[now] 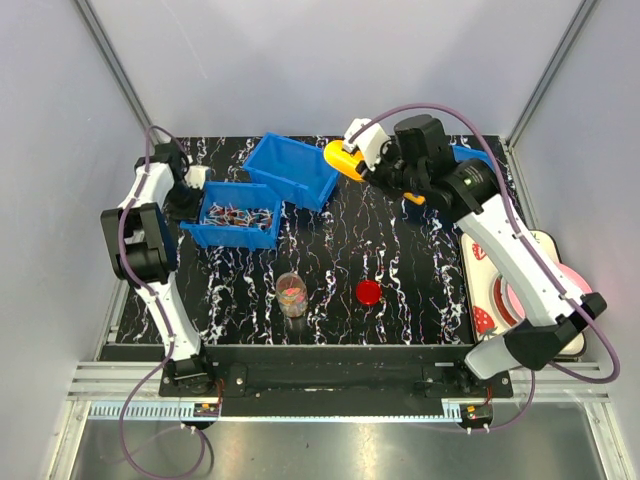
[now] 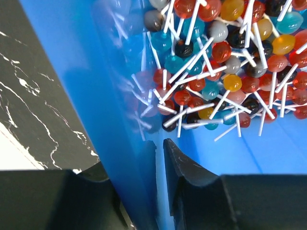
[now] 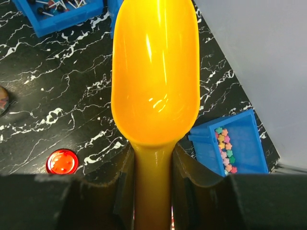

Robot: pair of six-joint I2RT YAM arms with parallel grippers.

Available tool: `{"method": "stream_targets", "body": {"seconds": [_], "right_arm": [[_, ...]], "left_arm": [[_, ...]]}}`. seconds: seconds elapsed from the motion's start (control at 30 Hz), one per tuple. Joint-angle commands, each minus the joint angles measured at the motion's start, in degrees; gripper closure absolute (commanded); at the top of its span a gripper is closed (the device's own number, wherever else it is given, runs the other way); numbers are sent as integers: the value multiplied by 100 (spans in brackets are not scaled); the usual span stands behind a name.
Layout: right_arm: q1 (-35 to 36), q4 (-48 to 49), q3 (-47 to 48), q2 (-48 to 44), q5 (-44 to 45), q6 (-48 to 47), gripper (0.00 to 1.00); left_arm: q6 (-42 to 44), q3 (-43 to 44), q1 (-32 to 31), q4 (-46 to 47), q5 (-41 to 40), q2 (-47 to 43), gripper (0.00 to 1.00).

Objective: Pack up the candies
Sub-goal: Move the storage box to the center of the board.

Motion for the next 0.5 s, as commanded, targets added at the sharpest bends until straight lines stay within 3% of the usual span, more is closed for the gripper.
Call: {"method": "stream_targets", "body": {"seconds": [0.0, 0.13, 0.47], "right_arm": [[134, -287, 700, 249, -256, 68, 100], [266, -576, 1096, 688, -230, -81, 100], [644, -876, 2159, 1559, -273, -407, 100]], "left_arm": [[-305, 144, -26, -134, -160, -27, 69], [-428, 232, -70, -266, -309, 201, 76], [-455, 259, -263, -415, -547, 492, 77]]}}
